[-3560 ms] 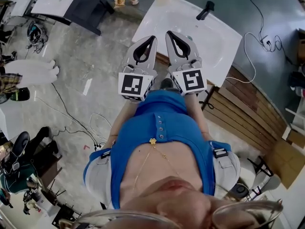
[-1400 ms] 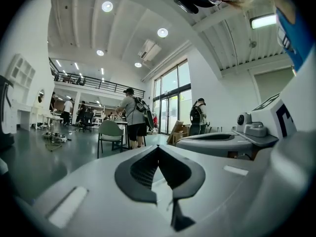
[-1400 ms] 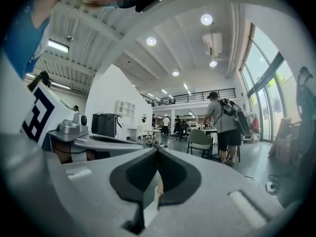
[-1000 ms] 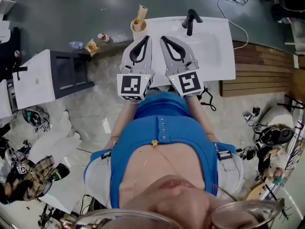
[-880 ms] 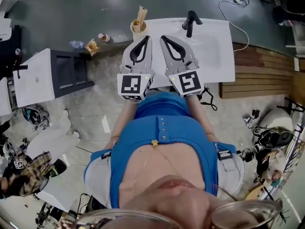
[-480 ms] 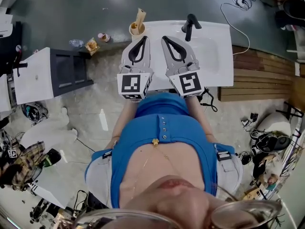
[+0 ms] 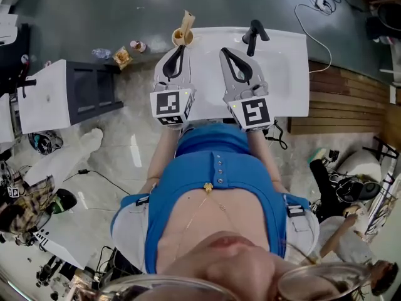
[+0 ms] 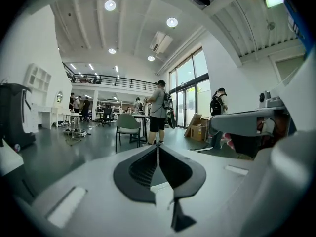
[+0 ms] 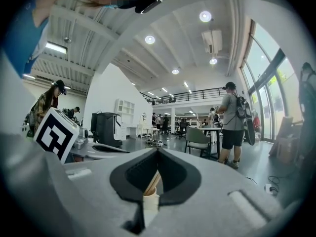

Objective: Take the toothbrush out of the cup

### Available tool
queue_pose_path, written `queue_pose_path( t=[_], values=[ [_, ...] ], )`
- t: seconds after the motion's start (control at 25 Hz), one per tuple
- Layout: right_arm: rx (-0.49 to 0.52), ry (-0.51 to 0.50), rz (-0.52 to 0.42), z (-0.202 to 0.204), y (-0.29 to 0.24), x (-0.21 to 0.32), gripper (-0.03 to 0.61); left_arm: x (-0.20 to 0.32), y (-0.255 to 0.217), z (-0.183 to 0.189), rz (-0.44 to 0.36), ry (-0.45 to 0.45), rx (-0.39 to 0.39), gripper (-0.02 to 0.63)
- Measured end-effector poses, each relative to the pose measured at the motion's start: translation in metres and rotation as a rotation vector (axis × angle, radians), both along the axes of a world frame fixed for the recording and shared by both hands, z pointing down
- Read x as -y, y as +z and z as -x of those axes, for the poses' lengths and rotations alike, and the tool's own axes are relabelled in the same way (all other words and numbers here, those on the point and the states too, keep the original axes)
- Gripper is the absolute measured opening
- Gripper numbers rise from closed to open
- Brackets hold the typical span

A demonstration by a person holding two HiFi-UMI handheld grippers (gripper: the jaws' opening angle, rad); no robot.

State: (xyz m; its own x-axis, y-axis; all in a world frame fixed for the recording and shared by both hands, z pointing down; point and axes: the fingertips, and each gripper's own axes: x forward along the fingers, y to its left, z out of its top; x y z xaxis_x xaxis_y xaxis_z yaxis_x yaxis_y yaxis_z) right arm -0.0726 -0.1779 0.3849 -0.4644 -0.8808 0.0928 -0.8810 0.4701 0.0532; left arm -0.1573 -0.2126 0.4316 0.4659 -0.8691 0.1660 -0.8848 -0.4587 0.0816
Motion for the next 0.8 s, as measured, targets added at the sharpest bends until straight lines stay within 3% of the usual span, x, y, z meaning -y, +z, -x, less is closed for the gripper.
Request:
queue_pose_path(
  t=[0.36, 0.6, 0.8],
  values=[
    [-0.018, 0.038, 0.013, -0.015, 0.008, -0.002, 0.002, 0.020, 0.038, 0.020, 0.063, -0.046, 0.068, 0.073],
    [-0.029, 0.094, 0.034, -0.035, 0.014, -0.005, 0.002, 0.034, 0.070, 0.020, 0.130, -0.035, 0.114, 0.148],
    [-0.050, 0.138, 0.045, -0.052, 0.016, -0.009, 0.002, 0.045, 0.089, 0.016, 0.160, -0.025, 0.130, 0.166]
  ],
)
